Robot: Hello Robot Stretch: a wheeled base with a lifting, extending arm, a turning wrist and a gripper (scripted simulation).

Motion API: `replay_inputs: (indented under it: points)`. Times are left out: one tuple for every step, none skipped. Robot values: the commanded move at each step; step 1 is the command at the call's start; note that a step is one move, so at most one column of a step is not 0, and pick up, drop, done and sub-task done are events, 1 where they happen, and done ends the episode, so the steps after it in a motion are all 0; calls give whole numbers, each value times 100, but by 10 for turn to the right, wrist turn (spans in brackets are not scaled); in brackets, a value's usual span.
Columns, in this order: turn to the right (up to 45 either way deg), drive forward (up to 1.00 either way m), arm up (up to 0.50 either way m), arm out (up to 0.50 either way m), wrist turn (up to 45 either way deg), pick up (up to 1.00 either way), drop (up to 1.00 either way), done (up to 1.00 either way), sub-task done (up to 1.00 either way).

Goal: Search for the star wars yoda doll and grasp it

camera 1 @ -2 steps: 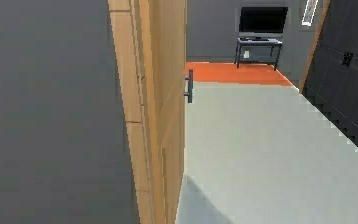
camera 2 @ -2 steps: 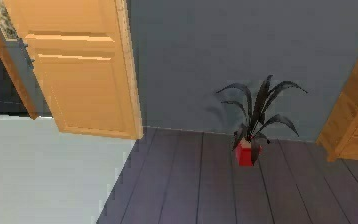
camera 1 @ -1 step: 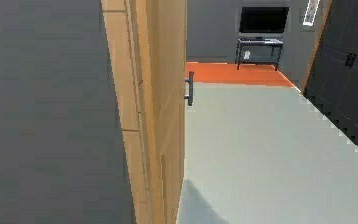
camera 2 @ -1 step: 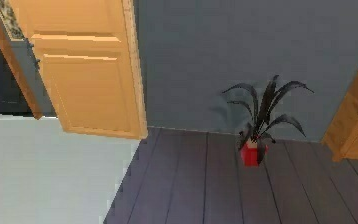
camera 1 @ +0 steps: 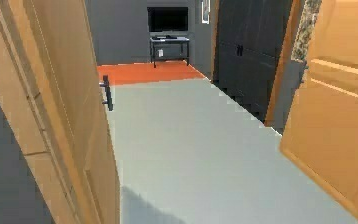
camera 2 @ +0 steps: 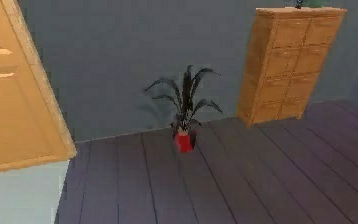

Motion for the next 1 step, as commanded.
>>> replay_inputs:
  points:
    - [0,100,0,0,0,0,0,0,0]
